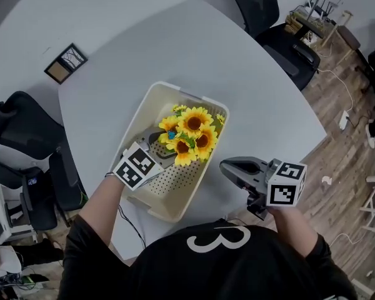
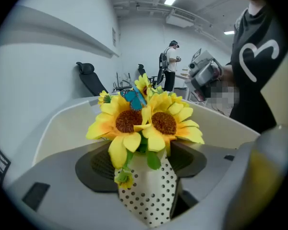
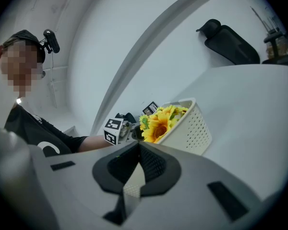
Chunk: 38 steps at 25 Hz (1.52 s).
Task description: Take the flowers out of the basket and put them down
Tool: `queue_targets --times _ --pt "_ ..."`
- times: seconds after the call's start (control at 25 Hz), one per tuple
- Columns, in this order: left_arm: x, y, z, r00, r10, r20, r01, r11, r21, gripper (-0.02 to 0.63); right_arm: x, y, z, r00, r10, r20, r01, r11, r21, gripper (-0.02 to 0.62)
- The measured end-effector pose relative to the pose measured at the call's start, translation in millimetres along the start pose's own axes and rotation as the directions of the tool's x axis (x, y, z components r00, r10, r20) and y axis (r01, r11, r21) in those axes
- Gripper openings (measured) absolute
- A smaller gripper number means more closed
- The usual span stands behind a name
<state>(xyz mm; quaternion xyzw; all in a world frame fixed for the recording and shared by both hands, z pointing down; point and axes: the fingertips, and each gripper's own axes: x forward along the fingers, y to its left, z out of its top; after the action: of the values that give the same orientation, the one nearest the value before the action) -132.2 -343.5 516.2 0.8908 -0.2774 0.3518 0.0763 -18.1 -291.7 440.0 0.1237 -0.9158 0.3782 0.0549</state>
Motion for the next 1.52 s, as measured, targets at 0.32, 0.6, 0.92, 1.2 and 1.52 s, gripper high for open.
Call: queue_targets --times 0.32,0.6,0.92,1.2,1.52 --pt "13 10 3 0.982 0.063 0.180 -0.045 0.994 -0.102 0.313 8 -3 -35 1.000 -0.010 -0.020 0.011 0.999 0.051 0.008" --pt "27 25 8 0.962 0.160 0.221 -0.121 0.976 -0.182 0.238 6 -10 -37 0.999 -0.025 -0.021 0.026 0.997 0.071 0.008" --pt "30 24 15 0.958 0.192 0.215 -0.175 0.980 -0.095 0.164 2 -13 -45 0.999 -0.031 -0.016 0.033 0.994 0.100 0.008" --pt "27 17 11 0.963 0.179 0.202 -0.168 0.983 -0.074 0.123 3 -9 -49 0.999 -0.044 -0.007 0.045 0.994 0.099 0.008" --pt "24 20 12 0.967 0.150 0.208 -0.121 0.982 -0.142 0.077 -5 -11 -47 0.998 -0.061 -0.001 0.061 0.992 0.108 0.008"
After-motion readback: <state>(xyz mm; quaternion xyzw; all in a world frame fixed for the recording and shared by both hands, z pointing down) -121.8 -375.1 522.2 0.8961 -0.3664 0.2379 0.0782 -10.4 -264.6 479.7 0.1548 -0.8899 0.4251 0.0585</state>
